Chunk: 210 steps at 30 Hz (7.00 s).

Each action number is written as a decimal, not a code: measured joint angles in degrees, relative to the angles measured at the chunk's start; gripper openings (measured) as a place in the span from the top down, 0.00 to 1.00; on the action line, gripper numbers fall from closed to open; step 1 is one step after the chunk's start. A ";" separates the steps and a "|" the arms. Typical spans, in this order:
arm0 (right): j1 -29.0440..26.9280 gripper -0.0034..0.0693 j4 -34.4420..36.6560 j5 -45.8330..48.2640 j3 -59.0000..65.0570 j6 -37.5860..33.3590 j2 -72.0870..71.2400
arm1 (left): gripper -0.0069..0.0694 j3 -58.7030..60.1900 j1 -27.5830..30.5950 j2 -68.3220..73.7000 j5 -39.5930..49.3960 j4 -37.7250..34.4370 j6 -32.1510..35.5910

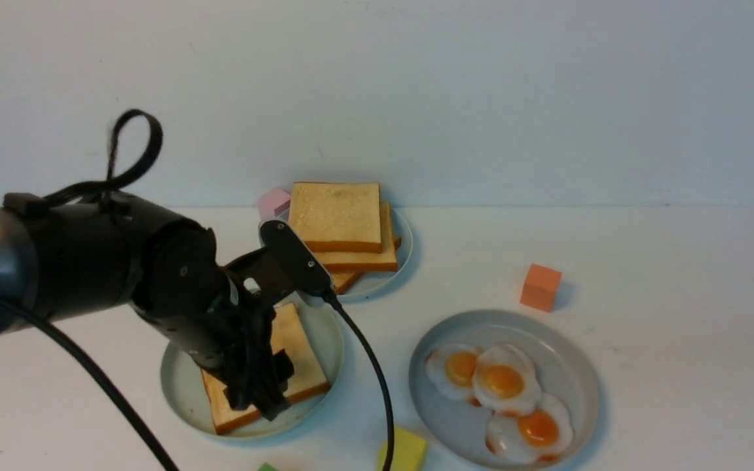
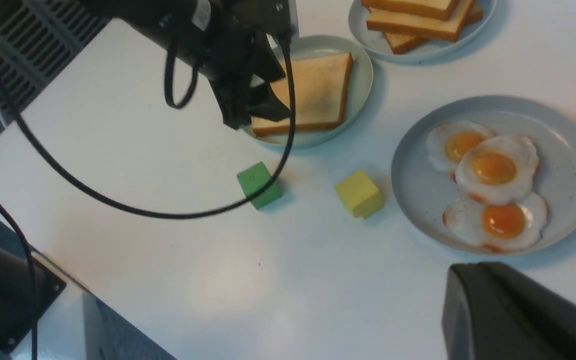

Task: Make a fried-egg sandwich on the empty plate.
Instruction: Use the left arm to put a slice of bread into the empty plate in the middle, then use the right arm to grab a fried egg, then use the right arm to place the fried egg on the slice of bread in the middle, then use the left arm to grab a slice of bread

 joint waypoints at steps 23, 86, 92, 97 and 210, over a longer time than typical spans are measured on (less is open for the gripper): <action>21.16 0.76 -30.42 -9.28 -13.69 12.46 54.21 | 0.93 29.60 0.00 -78.85 5.54 -21.57 -10.13; 34.53 0.86 -48.45 -16.30 -27.90 13.82 60.13 | 0.93 31.79 0.06 -82.97 7.59 -7.76 -30.06; 41.12 0.86 -48.62 -25.74 -32.83 13.82 67.55 | 0.93 31.66 0.06 -82.97 6.57 0.46 -39.93; 41.72 0.86 -49.90 -28.87 -36.97 13.52 76.69 | 0.93 31.66 0.06 -82.97 5.43 1.13 -41.43; 47.30 0.93 -43.23 7.26 -13.35 40.75 8.42 | 0.35 -56.15 9.18 39.39 13.68 -13.02 39.65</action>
